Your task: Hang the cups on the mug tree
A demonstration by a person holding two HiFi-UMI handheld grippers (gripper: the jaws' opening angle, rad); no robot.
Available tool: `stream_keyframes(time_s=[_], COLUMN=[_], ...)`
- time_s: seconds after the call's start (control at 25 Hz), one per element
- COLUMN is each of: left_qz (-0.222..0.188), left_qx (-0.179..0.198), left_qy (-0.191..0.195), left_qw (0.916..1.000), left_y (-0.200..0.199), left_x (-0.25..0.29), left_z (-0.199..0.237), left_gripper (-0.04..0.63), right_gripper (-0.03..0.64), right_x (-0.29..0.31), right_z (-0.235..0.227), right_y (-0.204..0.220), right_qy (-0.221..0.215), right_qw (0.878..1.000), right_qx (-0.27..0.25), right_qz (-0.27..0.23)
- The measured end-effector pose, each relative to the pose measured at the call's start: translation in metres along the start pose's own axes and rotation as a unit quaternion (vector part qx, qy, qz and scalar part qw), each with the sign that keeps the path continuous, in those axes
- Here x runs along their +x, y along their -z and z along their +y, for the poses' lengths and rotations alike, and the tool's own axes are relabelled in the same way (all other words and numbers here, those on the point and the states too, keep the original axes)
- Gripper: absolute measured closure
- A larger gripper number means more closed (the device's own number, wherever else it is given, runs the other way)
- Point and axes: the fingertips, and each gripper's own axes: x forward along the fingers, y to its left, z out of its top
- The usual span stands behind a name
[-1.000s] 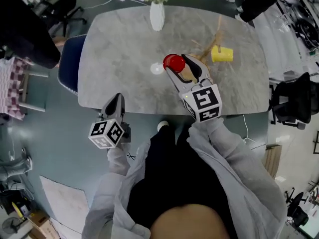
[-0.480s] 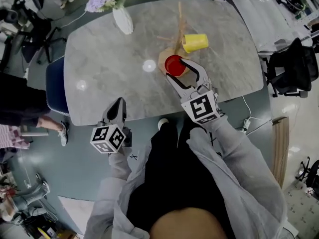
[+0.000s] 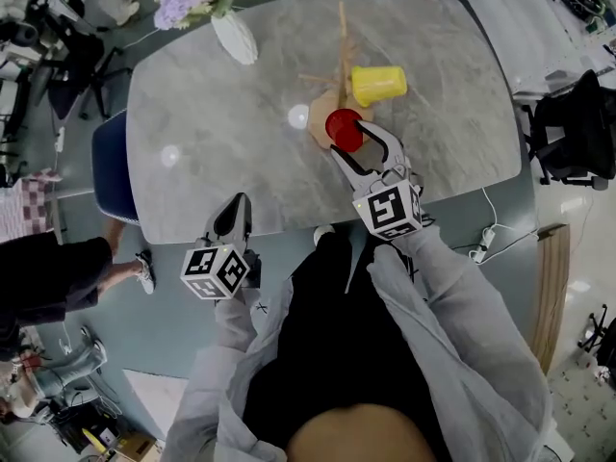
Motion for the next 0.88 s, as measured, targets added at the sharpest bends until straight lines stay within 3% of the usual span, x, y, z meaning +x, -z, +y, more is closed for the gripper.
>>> stream_keyframes(time_s=[0.44, 0.64, 0.88], left_qz=[0.012, 0.008, -0.022], left_qx=[0.014, 0.013, -0.018], left_qy=[0.034, 0.057, 0.105], left_qw=[0.9992, 0.9982, 0.9941], left_y=[-0.002, -0.007, -0.032], left_x=[0.018, 0.023, 0.031], left_z=[-0.024, -0.035, -0.056], left_gripper=[0.598, 0.598, 0.598], right_gripper=[0.337, 0.224, 0.227], right_x=[0.003, -0.012, -0.057], right_z=[0.001, 0.005, -0.017], right_y=[0.012, 0.007, -0.013], right_qy=[-0.008, -0.027, -0.028], right_qw=[1.0, 0.995, 0.977], right_qx=[0.02, 0.094, 0.209], right_qz=[0.011, -0.002, -0.023])
